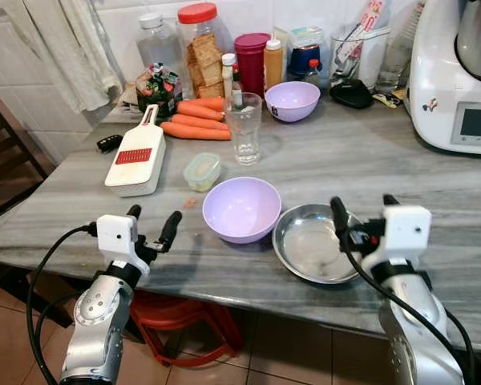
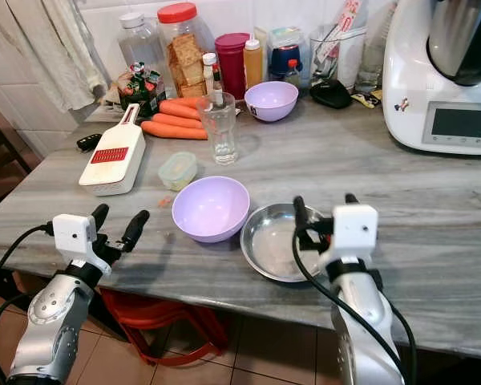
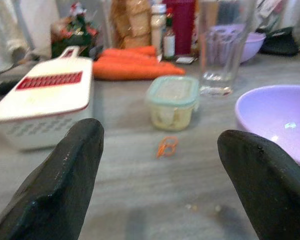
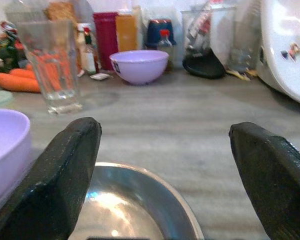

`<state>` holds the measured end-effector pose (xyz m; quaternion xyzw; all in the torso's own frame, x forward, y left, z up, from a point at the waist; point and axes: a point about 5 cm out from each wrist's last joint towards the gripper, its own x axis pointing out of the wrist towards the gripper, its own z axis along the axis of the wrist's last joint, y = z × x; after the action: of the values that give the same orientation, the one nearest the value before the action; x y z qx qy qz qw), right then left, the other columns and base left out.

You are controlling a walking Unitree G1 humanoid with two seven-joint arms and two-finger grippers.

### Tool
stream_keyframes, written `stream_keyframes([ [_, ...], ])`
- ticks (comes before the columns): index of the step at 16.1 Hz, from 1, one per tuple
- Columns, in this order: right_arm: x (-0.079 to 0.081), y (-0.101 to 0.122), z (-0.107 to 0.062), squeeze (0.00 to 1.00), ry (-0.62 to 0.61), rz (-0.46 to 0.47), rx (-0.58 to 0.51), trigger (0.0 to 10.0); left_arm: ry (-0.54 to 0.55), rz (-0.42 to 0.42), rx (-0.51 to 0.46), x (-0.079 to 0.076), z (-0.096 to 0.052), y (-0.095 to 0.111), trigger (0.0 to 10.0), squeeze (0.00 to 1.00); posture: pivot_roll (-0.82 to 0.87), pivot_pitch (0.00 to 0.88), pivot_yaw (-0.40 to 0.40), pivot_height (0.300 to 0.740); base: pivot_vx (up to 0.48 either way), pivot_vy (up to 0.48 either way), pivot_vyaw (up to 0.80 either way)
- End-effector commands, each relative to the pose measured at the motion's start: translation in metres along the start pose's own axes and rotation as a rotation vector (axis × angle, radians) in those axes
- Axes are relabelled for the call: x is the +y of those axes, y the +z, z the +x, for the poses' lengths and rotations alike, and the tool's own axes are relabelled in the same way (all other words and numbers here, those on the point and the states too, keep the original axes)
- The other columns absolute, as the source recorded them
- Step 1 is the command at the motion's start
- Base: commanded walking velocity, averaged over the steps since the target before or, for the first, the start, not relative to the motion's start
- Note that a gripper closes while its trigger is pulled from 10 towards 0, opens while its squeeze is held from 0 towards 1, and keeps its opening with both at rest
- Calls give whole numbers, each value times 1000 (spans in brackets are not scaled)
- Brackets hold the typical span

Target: Setting the table

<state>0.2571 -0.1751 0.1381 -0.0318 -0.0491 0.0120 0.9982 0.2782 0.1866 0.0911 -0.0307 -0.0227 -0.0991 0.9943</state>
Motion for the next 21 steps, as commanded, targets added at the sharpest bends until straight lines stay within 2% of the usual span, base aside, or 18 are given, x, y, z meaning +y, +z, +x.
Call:
stream_keyframes([
  [1,2,6,-4,0,-6,8,-36,10000,37,19,24,6,-7,-3,10000,0,-93,0,123,740,0,0,0],
  [3,4,2,-10,0,-13,17,-26,10000,63,37,54,5,-13,-11,10000,0,-95,0,123,740,0,0,-609],
  [6,7,0,-22,0,-18,11,-33,10000,91,49,61,5,-17,-11,10000,0,-95,0,123,740,0,0,-394],
  [7,7,-1,-30,0,-16,-27,-33,10000,116,59,73,8,-24,-13,10000,0,-98,0,128,740,0,0,0],
  [10,7,-4,-37,0,-22,-38,-27,10000,151,59,91,10,-36,-17,10000,0,-98,3,130,740,0,0,0],
  [14,9,-5,-33,0,-9,-48,-25,10000,140,65,100,3,-29,-18,10000,0,-100,0,127,740,0,0,-502],
  [19,9,-6,-31,0,8,-49,-21,10000,132,67,112,3,-29,-19,10000,0,-102,3,125,740,0,0,-624],
  [21,11,-7,-32,0,15,-45,-17,10000,129,66,114,3,-29,-19,10000,0,-102,3,125,740,0,0,0],
])
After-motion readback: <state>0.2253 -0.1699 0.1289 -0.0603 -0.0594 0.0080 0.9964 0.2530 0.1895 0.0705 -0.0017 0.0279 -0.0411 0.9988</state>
